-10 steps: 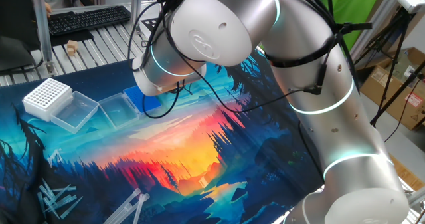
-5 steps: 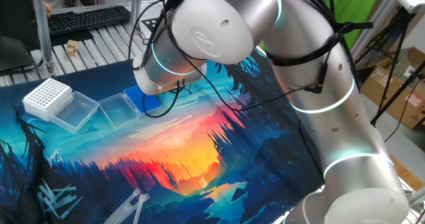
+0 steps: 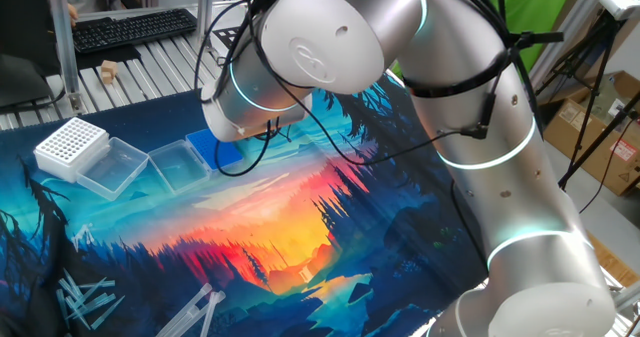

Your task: Insert a small pipette tip into the holder for small pipette tips

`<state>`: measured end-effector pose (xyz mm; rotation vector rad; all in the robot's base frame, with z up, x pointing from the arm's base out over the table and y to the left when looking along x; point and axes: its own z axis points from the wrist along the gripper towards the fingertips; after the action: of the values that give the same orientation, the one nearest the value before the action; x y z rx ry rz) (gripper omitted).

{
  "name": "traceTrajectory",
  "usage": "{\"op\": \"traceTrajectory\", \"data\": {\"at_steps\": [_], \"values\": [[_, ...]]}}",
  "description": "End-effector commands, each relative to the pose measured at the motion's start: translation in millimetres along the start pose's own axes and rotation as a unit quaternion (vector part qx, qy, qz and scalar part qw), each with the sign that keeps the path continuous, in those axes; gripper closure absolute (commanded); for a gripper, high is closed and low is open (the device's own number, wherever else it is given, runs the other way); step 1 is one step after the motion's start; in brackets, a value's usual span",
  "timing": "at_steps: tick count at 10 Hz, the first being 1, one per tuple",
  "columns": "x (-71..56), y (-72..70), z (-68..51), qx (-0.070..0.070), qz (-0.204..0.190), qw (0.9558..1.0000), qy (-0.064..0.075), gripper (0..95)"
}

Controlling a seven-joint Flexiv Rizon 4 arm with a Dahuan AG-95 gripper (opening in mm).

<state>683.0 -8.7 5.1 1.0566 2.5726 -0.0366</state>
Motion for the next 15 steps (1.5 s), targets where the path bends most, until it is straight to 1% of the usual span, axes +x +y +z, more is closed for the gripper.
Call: {"op": "traceTrajectory", "data": {"at_steps": [1,3,5,7,10,13,15], "values": [[-0.3,0.4,-1.3,0.0,-0.001,1.0,0.004,95.0],[-1.8,1.4,-5.5,0.0,-0.001,0.9999,0.011,95.0],[-3.3,3.0,-11.9,-0.003,0.002,0.9997,0.023,95.0],[-3.7,4.3,-16.5,-0.004,0.006,0.9995,0.032,95.0],[0.5,7.4,-23.6,-0.005,0.011,0.9993,0.037,95.0],[7.6,6.9,-31.0,-0.01,0.016,0.9986,0.049,95.0],[13.9,8.0,-36.0,-0.009,0.019,0.9983,0.054,95.0]]}}
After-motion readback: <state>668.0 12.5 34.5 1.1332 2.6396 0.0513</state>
